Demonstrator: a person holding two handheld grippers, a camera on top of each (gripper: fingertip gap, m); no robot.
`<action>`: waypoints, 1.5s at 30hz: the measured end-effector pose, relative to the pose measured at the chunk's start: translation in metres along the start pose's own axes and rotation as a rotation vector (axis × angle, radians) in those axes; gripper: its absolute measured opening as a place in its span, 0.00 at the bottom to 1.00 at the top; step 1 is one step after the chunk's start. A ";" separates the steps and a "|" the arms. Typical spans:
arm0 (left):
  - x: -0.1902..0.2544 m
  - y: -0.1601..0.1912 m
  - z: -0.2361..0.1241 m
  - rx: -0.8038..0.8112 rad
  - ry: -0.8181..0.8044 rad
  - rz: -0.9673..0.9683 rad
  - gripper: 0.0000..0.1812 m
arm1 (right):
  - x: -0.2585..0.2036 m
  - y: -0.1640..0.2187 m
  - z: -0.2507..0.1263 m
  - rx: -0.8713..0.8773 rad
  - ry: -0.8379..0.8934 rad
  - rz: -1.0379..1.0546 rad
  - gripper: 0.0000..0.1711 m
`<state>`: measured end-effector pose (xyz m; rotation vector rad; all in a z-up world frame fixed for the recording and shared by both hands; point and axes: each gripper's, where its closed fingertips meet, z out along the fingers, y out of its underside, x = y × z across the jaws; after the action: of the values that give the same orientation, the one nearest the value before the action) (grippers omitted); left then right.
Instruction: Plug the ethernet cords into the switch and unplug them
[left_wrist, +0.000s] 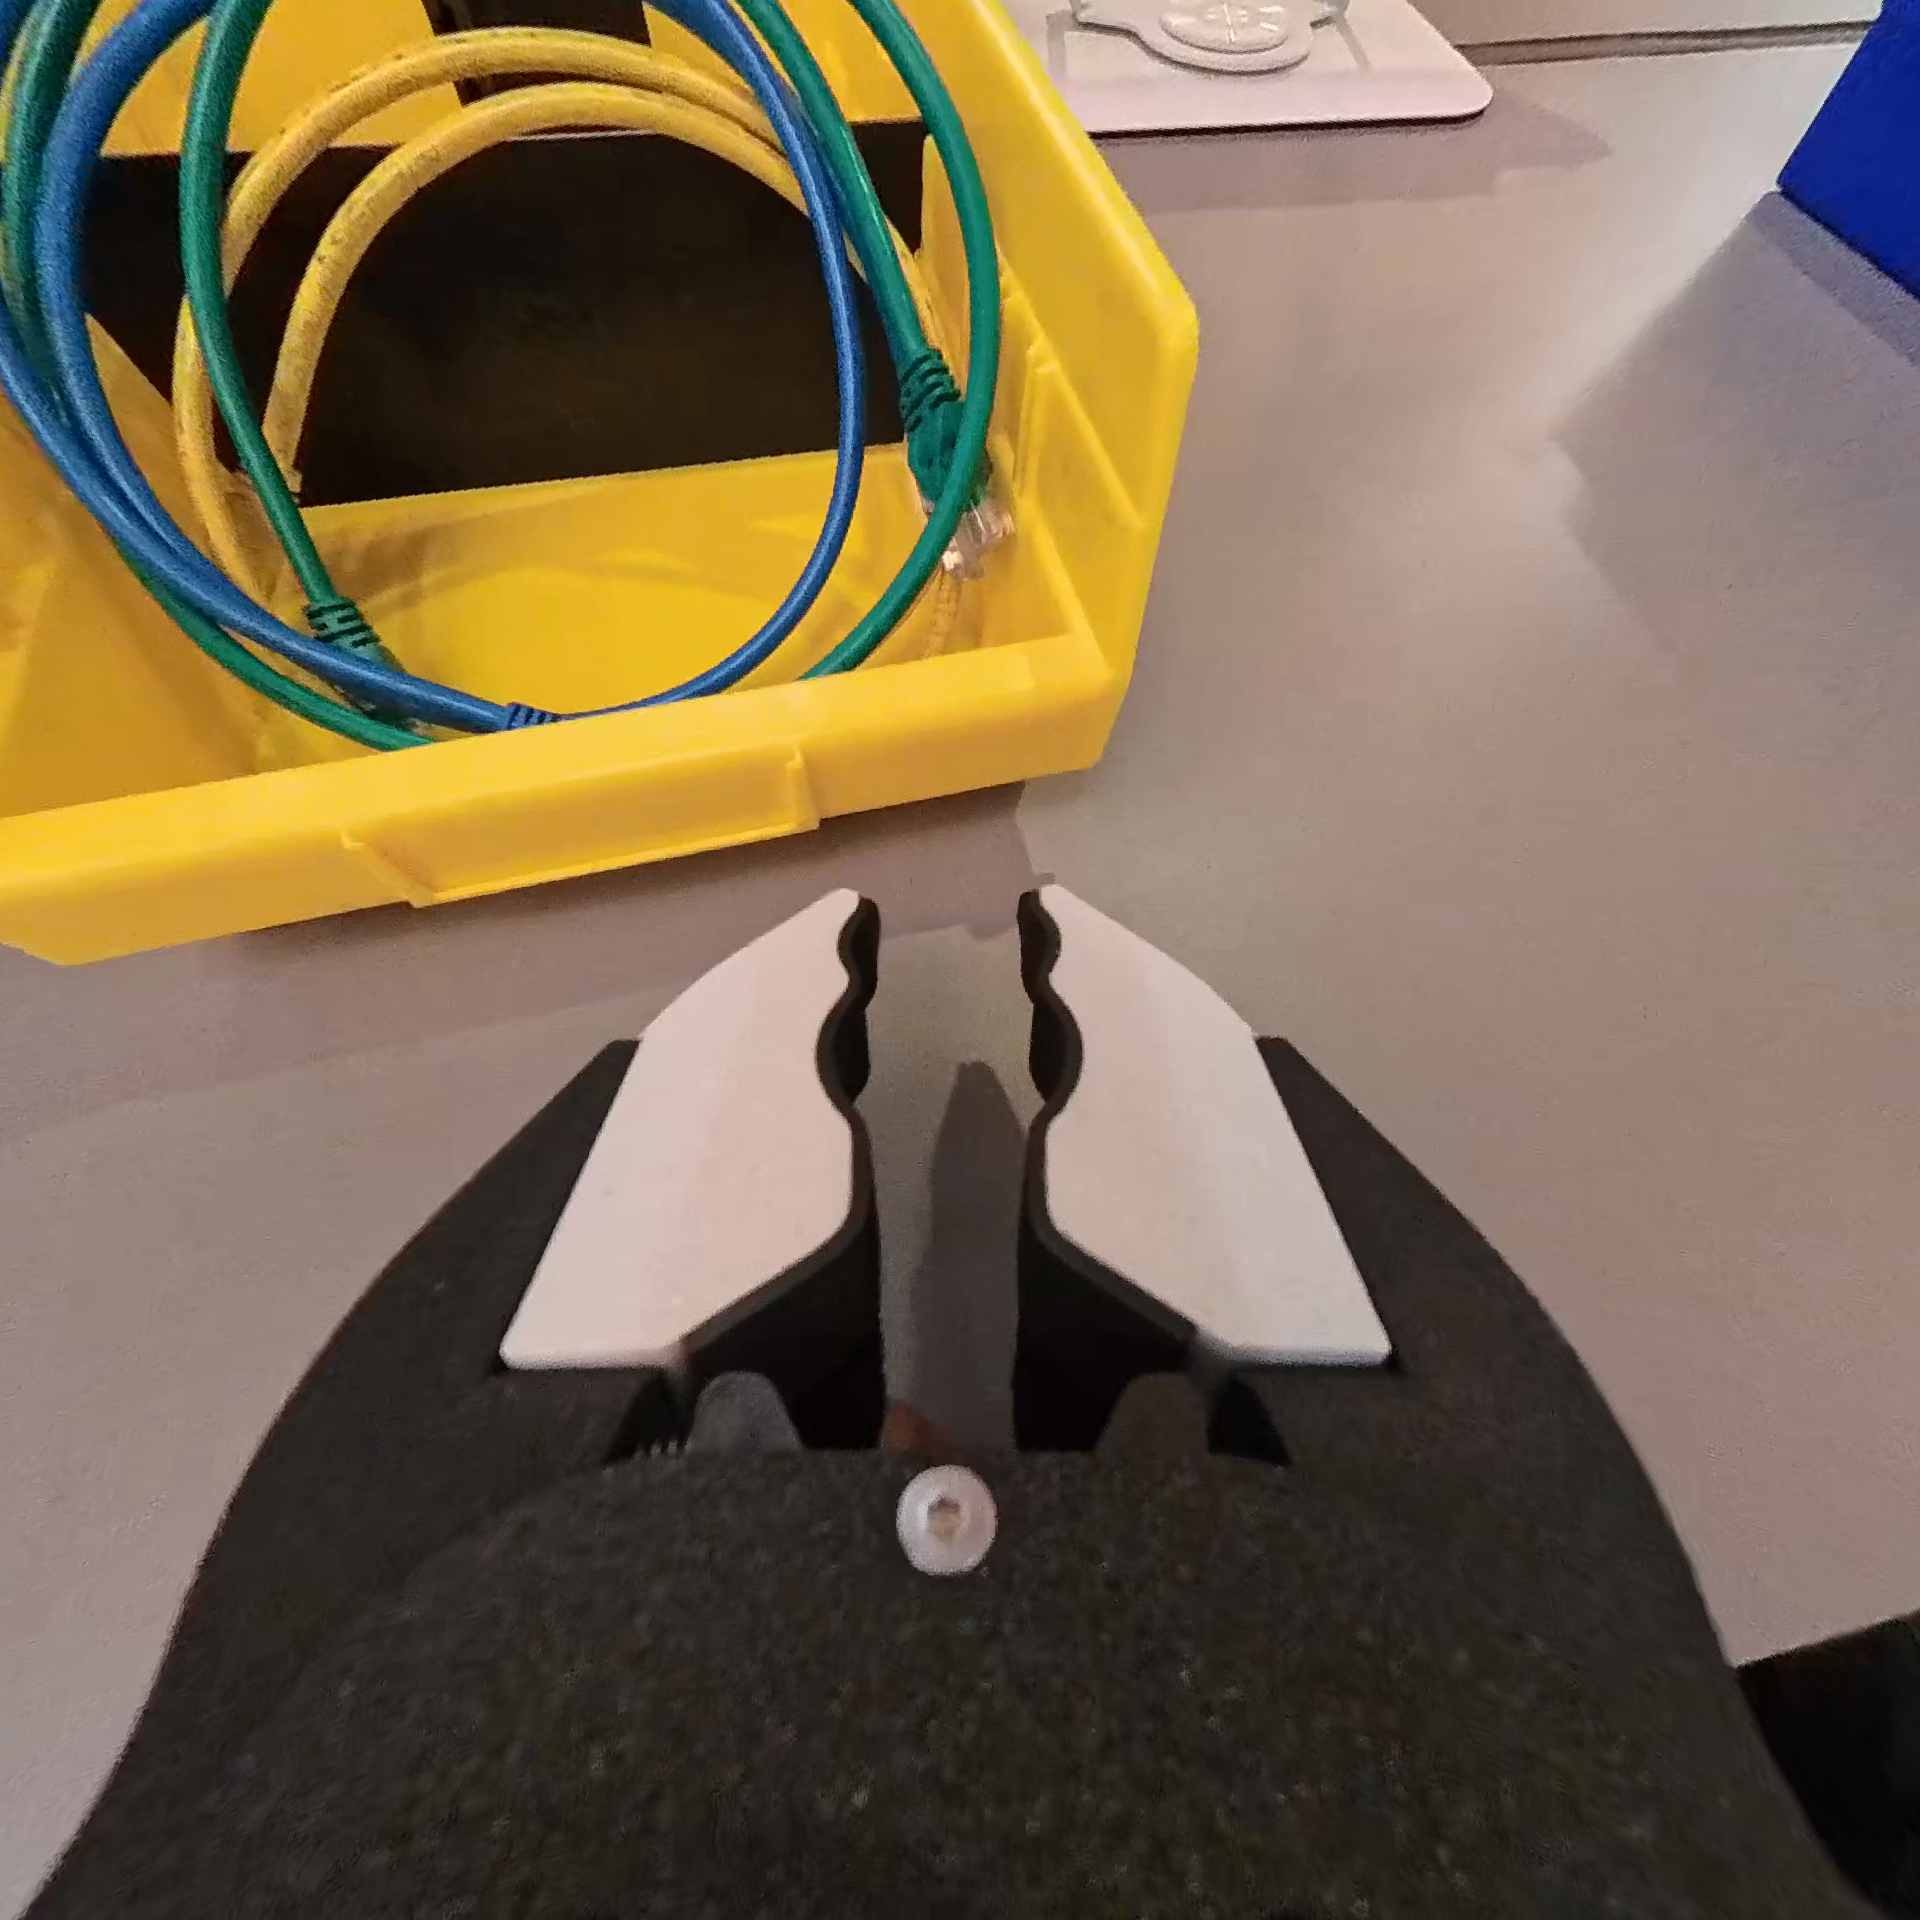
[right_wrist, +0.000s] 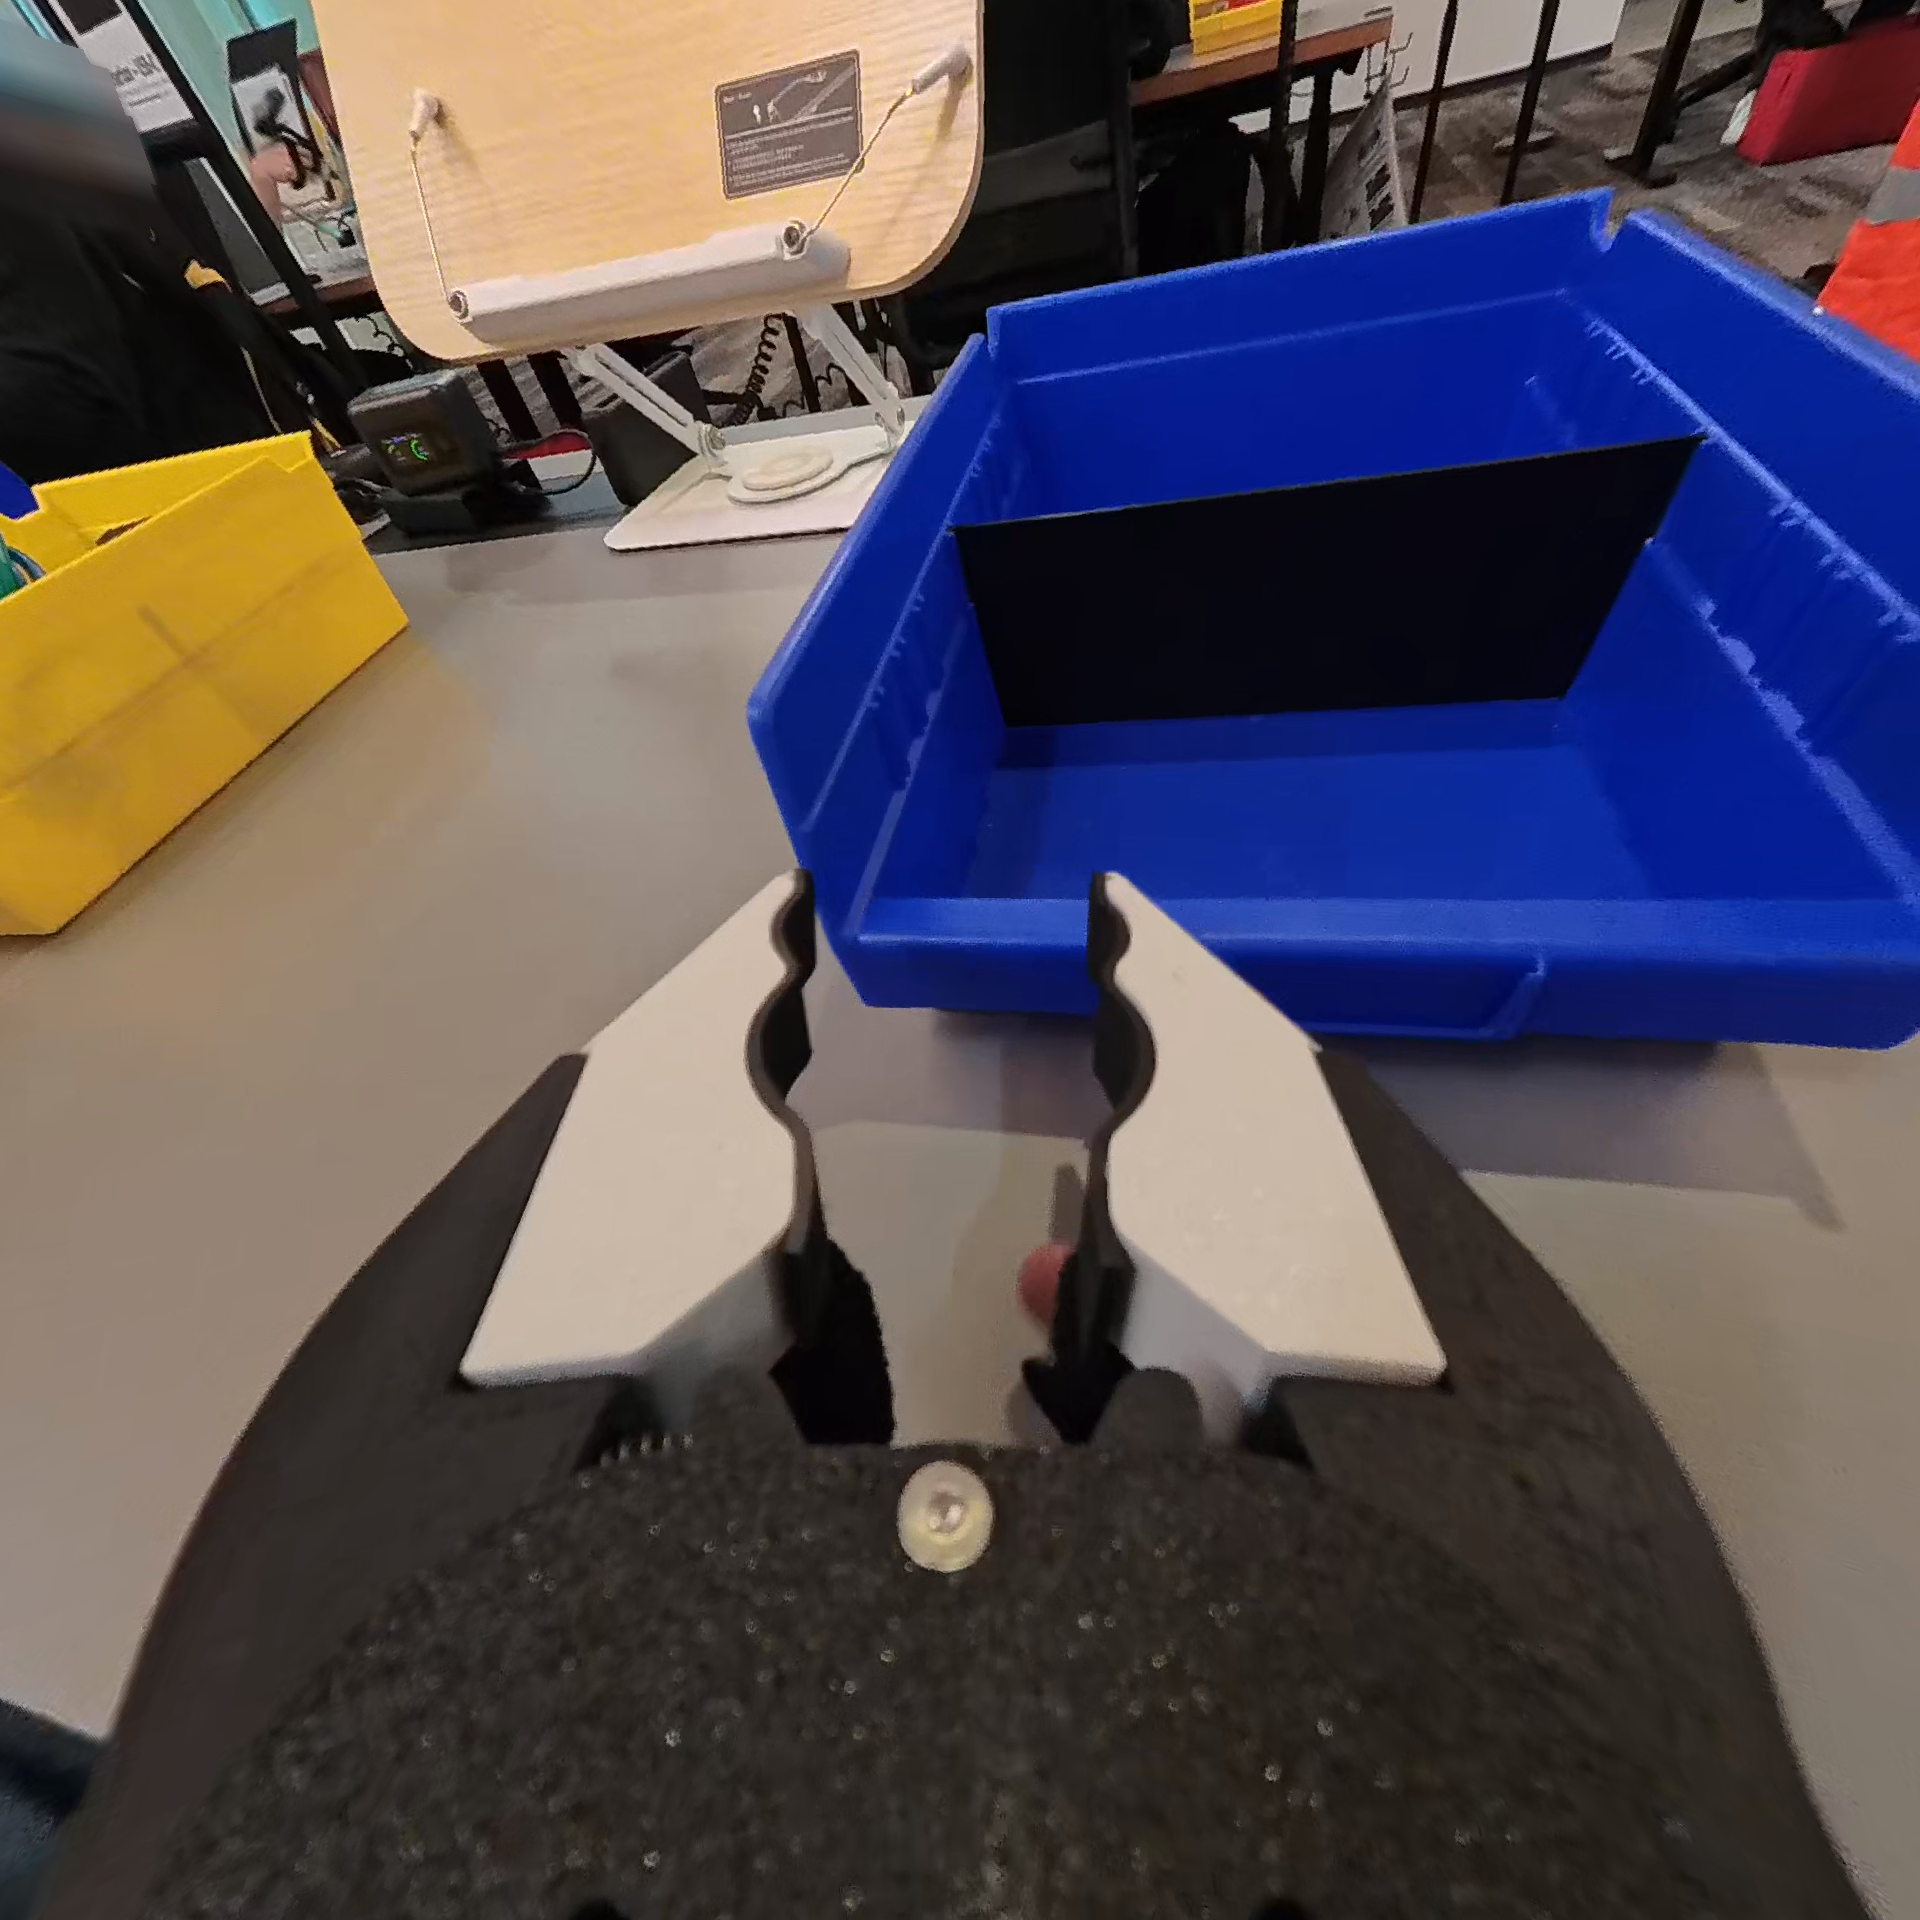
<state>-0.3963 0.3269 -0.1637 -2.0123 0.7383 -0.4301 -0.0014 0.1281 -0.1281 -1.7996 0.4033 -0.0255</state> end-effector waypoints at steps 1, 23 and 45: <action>-0.001 -0.001 -0.001 0.008 -0.004 0.017 0.15 | -0.003 0.001 -0.001 -0.010 -0.014 0.005 0.30; -0.114 -0.163 0.165 -0.747 0.164 0.522 0.26 | -0.039 0.013 -0.006 -0.052 -0.209 -0.042 0.23; -0.034 -0.258 0.106 -0.506 0.668 -0.350 0.15 | -0.070 0.003 -0.012 0.065 -0.293 -0.151 0.23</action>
<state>-0.2775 0.5205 0.0025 -2.5055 0.9603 -1.2665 -0.0708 0.1363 -0.1136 -1.7341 0.0567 0.1177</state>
